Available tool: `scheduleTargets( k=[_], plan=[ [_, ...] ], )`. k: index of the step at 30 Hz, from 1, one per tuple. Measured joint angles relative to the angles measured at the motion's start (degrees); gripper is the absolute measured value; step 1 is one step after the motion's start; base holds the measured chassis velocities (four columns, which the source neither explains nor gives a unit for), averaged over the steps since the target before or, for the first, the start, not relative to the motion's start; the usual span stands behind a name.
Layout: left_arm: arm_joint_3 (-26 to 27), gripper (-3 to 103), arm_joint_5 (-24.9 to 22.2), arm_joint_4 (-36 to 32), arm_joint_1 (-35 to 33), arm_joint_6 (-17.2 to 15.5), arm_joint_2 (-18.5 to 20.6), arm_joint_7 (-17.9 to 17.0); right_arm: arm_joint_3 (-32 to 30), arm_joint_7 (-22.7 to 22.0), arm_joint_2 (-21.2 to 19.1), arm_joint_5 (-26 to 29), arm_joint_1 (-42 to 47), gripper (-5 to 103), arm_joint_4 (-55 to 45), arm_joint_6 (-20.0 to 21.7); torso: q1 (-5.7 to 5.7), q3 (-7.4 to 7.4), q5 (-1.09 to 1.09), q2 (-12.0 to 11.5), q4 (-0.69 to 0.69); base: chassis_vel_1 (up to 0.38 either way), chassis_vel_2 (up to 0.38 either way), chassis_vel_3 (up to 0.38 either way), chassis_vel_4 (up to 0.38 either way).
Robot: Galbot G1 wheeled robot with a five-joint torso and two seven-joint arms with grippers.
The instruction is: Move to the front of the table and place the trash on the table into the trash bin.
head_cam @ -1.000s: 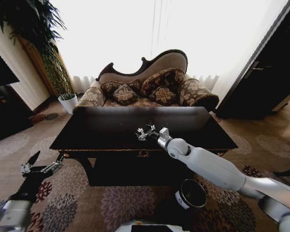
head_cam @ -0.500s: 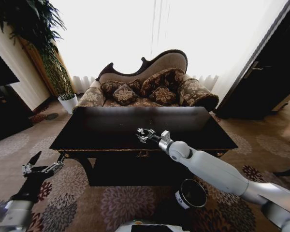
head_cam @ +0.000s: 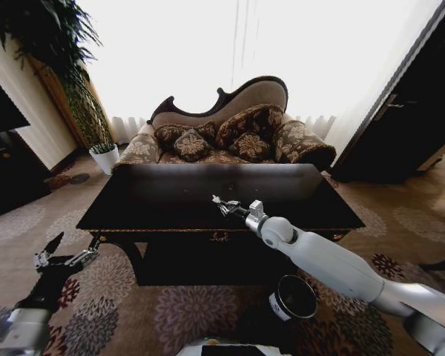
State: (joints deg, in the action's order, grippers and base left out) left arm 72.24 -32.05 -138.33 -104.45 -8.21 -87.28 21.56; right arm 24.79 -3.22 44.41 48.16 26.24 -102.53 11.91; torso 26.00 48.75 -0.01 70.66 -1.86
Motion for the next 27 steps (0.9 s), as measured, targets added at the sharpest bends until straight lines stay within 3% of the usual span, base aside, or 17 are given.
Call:
scheduleTargets(
  k=[8, 11, 14, 16, 19, 22, 27],
  plan=[
    [-0.5, 100, -0.1, -0.1, 0.4, 0.1, 0.1, 0.0, -9.1, 0.4, -2.8, 1.4, 7.2, 1, -4.6, 0.0, 0.0, -0.01, -0.01, 0.0, 0.01, 0.0, 0.0, 0.0, 0.0],
    [-1.7, 100, 0.1, 0.3, 1.4, 0.1, 0.3, 0.0, -18.6, 0.8, -5.4, 2.3, 15.0, 1, -9.1, 0.2, 0.0, -0.01, -0.04, 0.0, 0.0, 0.0, 0.0, 0.0, 0.0],
    [-2.3, 100, 0.2, 0.6, 1.9, 0.2, 0.4, 0.0, -23.1, 0.9, -6.4, 2.9, 19.8, 1, -11.5, 0.4, 0.0, 0.0, 0.0, 0.0, -0.01, 0.0, 0.0, 0.0, 0.0],
    [-3.4, 100, 0.2, 0.9, 2.9, 0.2, 0.6, 0.0, -31.1, 0.8, -7.2, 3.9, 28.1, 1, -15.9, 0.8, 0.0, -0.01, -0.01, 0.0, -0.02, 0.0, 0.0, 0.0, 0.0],
    [-3.9, 100, 0.2, 1.0, 3.4, 0.2, 0.7, 0.0, -35.3, 0.7, -7.1, 4.1, 32.6, 1, -18.5, 1.1, 0.0, -0.01, 0.0, 0.0, -0.02, 0.0, 0.0, 0.0, 0.0],
    [-4.5, 100, -0.6, 1.4, 4.7, 0.2, 1.3, 0.0, -46.6, 0.1, -4.9, 4.4, 44.7, 1, -24.5, 1.3, 0.0, -0.01, -0.01, 0.0, 0.01, 0.0, 0.0, 0.0, 0.0],
    [-4.6, 100, -1.7, 1.9, 5.6, 0.1, 2.0, 0.0, -55.8, 0.1, -1.9, 4.3, 54.4, 1, -28.6, 1.4, 0.0, -0.01, 0.0, 0.0, -0.02, 0.0, 0.0, 0.0, 0.0]
  ],
)
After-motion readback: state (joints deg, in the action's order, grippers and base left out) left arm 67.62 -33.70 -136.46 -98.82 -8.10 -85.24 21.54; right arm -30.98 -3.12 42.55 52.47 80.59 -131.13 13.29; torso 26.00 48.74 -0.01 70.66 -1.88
